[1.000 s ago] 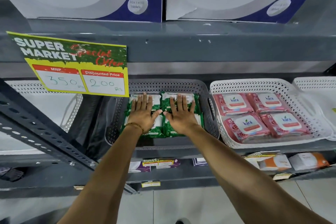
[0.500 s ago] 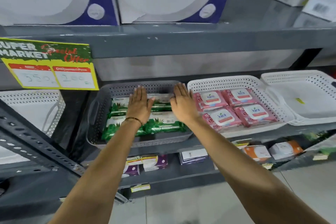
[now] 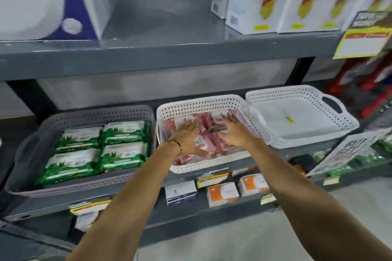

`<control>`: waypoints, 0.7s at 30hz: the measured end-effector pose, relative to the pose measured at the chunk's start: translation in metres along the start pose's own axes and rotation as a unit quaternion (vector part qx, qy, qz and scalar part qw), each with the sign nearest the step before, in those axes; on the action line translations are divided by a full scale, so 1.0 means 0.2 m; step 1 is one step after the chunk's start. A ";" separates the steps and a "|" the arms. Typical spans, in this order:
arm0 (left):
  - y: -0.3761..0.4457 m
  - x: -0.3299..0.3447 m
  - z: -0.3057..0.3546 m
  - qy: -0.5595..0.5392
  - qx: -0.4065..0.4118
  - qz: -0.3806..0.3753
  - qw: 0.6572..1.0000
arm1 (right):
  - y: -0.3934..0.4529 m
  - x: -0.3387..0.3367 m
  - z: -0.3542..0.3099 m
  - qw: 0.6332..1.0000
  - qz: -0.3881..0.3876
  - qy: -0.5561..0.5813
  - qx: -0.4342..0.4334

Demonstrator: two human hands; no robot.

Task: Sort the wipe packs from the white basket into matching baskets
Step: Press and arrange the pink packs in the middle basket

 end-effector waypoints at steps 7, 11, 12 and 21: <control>0.02 0.12 -0.05 0.078 -0.044 -0.063 0.994 | -0.04 0.11 0.17 0.984 -0.142 -0.079 -0.070; 0.00 0.09 -0.10 0.070 -0.056 -0.064 0.994 | -0.03 0.12 0.18 0.987 -0.136 -0.056 -0.068; -0.01 0.09 -0.11 0.068 -0.058 -0.067 0.994 | -0.02 0.12 0.18 0.989 -0.128 -0.047 -0.063; -0.02 0.10 -0.13 0.061 -0.062 -0.060 0.994 | 0.03 0.15 0.21 0.995 -0.085 -0.030 -0.050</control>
Point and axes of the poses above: each hand's wrist, its own y-axis towards the middle knuckle, its own x-axis out of the palm, z = x × y, the point moved 8 cm from there along y, towards the middle knuckle, and after that the axes turned 7 degrees about z, right-handed, at the moved point
